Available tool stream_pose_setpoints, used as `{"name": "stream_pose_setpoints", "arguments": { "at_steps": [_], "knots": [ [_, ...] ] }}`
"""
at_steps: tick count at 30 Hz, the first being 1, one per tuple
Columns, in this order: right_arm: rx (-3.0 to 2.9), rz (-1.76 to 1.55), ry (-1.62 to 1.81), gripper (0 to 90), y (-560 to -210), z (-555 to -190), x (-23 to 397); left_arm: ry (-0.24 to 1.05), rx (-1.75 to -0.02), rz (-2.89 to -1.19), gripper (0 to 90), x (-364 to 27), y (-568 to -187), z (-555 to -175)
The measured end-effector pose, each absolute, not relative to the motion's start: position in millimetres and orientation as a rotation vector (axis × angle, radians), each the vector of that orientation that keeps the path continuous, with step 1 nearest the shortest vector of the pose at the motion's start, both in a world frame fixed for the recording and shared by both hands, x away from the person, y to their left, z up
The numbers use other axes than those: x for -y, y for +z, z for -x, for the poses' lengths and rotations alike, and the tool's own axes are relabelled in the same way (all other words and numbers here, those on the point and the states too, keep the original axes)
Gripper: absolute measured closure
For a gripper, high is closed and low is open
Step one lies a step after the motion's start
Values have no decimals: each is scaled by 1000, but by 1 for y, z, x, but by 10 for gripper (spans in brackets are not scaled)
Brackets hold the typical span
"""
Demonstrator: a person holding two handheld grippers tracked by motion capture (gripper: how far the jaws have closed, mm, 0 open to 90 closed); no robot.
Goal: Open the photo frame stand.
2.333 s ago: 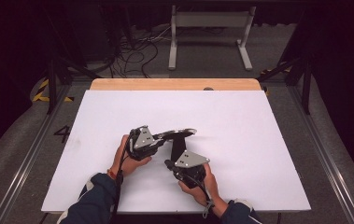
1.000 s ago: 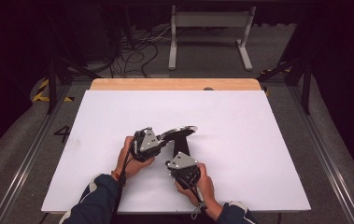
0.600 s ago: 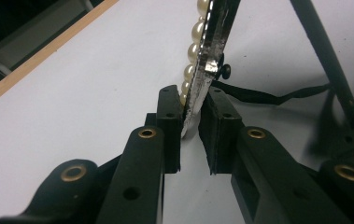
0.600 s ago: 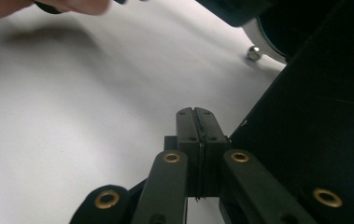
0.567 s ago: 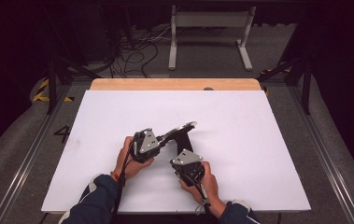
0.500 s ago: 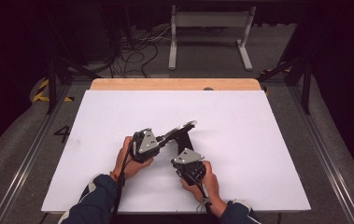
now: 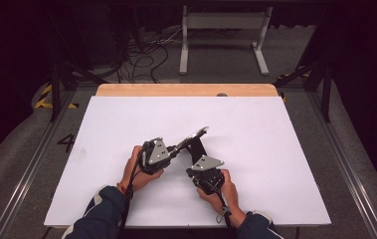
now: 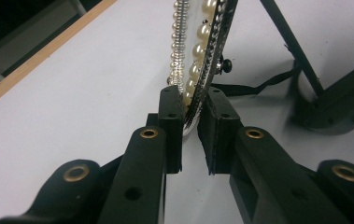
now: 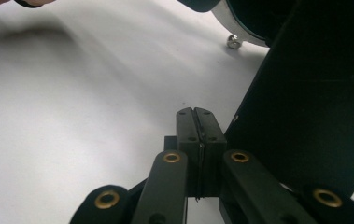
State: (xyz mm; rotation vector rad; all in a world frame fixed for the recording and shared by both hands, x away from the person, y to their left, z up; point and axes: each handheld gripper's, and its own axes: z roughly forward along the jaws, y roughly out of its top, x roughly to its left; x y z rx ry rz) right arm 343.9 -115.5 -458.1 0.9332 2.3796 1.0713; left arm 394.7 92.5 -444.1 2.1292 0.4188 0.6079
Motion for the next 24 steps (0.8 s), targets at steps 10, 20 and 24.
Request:
{"name": "stream_pose_setpoints", "arguments": {
  "at_steps": [10, 20, 24],
  "knots": [
    [-2371, -925, 1083, 900, -457, -345, 118, 595, -421, -2105, 725, -92, -444, -396],
    [-2374, -902, 1126, 884, -456, -345, 116, 570, -451, -2106, 718, -90, -451, -404],
    [-2363, -911, 1128, 896, -456, -347, 117, 576, -435, -2112, 779, -90, -451, -403]
  ]
}}
